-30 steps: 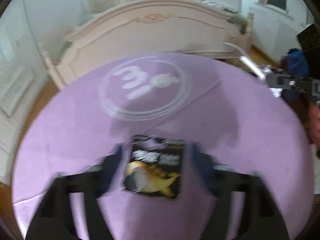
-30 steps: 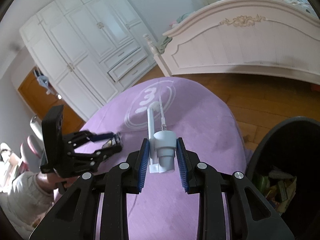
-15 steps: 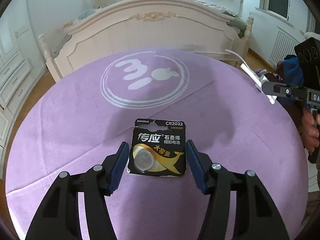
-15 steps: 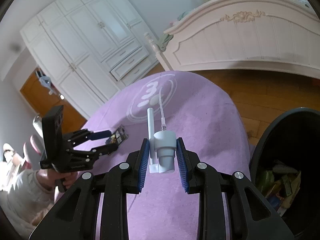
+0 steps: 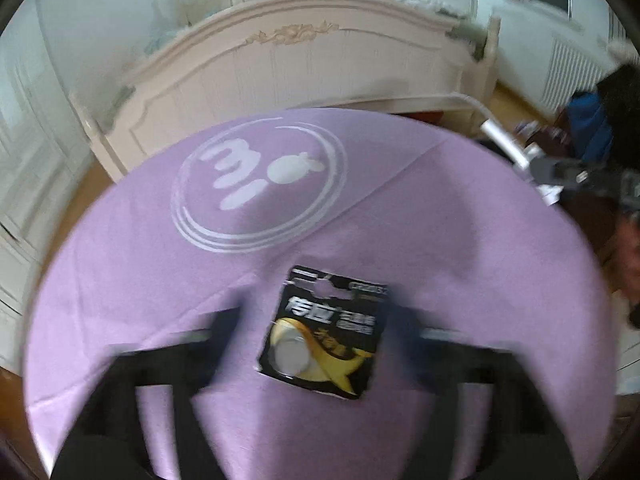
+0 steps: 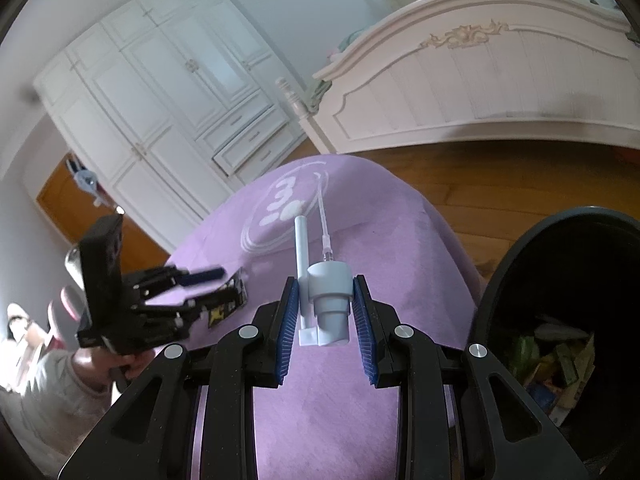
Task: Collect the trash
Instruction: 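Grasp the black-and-gold battery card with left tool while right tool holds white nozzle, then carry the battery card and white nozzle over the black bin with both tools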
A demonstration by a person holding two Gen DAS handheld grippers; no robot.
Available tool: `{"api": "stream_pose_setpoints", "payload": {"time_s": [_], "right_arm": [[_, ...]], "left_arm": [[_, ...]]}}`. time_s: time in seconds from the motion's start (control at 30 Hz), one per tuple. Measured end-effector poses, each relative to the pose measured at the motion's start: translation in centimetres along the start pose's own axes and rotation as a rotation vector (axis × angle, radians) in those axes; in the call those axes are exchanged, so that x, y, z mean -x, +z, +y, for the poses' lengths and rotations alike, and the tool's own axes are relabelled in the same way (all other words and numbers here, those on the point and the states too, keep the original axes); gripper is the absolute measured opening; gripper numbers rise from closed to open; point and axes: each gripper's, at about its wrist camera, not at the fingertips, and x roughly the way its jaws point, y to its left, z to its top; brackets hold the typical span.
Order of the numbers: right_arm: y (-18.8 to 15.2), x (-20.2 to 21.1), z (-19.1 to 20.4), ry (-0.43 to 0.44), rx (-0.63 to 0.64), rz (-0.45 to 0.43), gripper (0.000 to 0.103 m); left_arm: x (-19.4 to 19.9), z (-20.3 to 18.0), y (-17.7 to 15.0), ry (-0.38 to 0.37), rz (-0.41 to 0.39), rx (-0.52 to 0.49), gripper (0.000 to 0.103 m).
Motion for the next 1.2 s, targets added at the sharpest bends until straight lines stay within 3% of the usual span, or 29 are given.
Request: {"api": "stream_pose_setpoints", "payload": {"time_s": [0.17, 0.23, 0.27, 0.3, 0.57, 0.77, 1.2], "right_arm": [[-0.6, -0.2, -0.4, -0.003, -0.006, 0.010, 0.028], [-0.6, -0.3, -0.4, -0.002, -0.010, 0.010, 0.028], [-0.4, -0.4, -0.4, -0.001, -0.012, 0.009, 0.028], [-0.5, -0.4, -0.4, -0.001, -0.014, 0.007, 0.028], [-0.5, -0.3, -1.2, 0.002, -0.030, -0.006, 0.028], [-0.3, 0.9, -2.3, -0.003, -0.061, -0.040, 0.028], [-0.4, 7.6, -7.9, -0.103, -0.188, -0.180, 0.028]], "left_arm": [[-0.7, 0.0, -0.2, -0.070, 0.010, -0.007, 0.091], [-0.9, 0.9, -0.2, -0.162, 0.010, 0.047, 0.076], [-0.8, 1.1, -0.2, -0.145, 0.000, 0.038, 0.063], [-0.6, 1.3, -0.2, -0.153, -0.002, 0.035, 0.061], [0.1, 0.9, -0.9, -0.161, -0.021, 0.044, 0.061], [2.0, -0.2, 1.5, -0.202, -0.092, 0.012, 0.061], [2.4, -9.8, 8.5, -0.366, -0.206, -0.117, 0.061]]}}
